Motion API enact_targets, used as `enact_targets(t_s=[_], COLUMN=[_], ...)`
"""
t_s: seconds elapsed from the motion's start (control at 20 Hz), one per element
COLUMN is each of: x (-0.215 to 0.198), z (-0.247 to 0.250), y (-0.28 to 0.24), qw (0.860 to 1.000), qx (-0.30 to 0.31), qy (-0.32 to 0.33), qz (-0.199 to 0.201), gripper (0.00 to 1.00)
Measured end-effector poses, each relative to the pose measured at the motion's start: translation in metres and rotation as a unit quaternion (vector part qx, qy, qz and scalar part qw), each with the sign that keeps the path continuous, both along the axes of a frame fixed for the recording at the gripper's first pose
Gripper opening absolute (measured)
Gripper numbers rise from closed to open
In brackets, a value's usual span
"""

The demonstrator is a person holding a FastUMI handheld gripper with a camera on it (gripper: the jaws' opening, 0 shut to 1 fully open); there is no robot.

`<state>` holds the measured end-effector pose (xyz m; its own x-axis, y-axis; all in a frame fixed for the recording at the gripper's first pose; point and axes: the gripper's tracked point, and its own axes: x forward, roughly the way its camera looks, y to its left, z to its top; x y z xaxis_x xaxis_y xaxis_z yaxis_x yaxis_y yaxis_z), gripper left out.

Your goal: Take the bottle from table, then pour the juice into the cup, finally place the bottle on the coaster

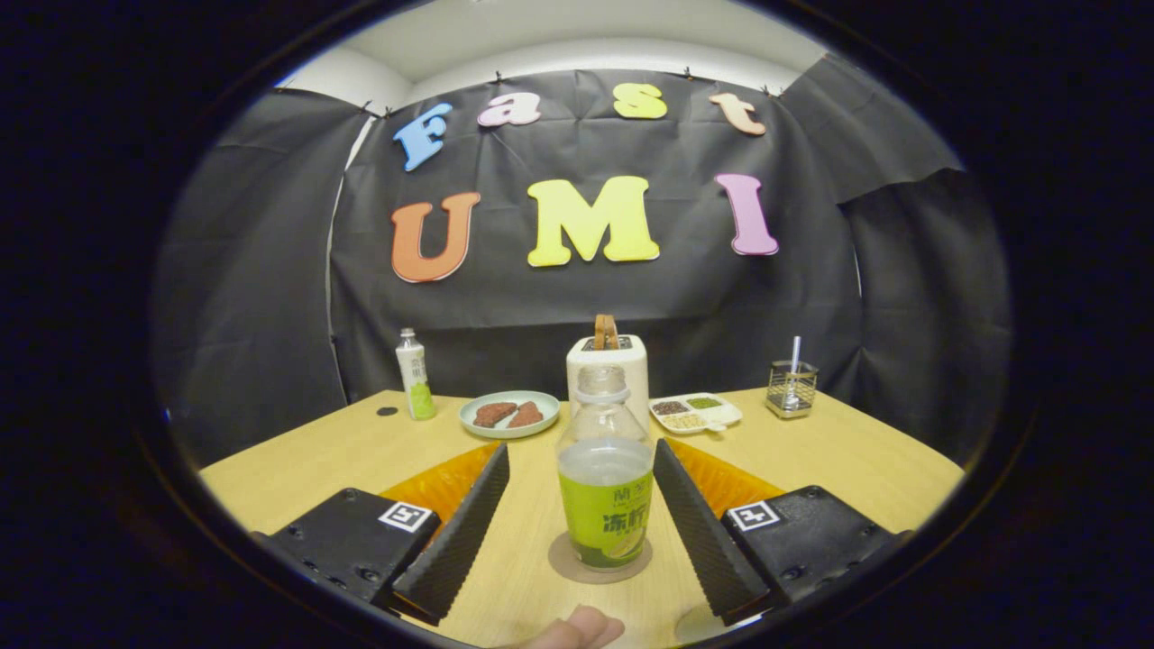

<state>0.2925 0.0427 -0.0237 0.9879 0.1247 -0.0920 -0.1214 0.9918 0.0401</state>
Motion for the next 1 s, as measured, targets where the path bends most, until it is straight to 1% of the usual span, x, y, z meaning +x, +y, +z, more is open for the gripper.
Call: enact_targets(t_s=[0.25,0.5,0.7,0.9,1.0], x=[-0.052,-0.102,-0.137,-0.169,-0.184], z=[0.022,0.029,0.023,0.017,0.02], y=[-0.003,-0.007,-0.007,-0.009,-0.014], qw=[1.0,1.0,1.0,0.999,0.999], qx=[0.0,0.008,0.003,0.019,0.024], qy=[-0.022,-0.021,-0.011,0.007,0.006], qz=[-0.007,-0.012,0.002,0.025,0.031], gripper=[1.0,1.0,1.0,1.0,1.0])
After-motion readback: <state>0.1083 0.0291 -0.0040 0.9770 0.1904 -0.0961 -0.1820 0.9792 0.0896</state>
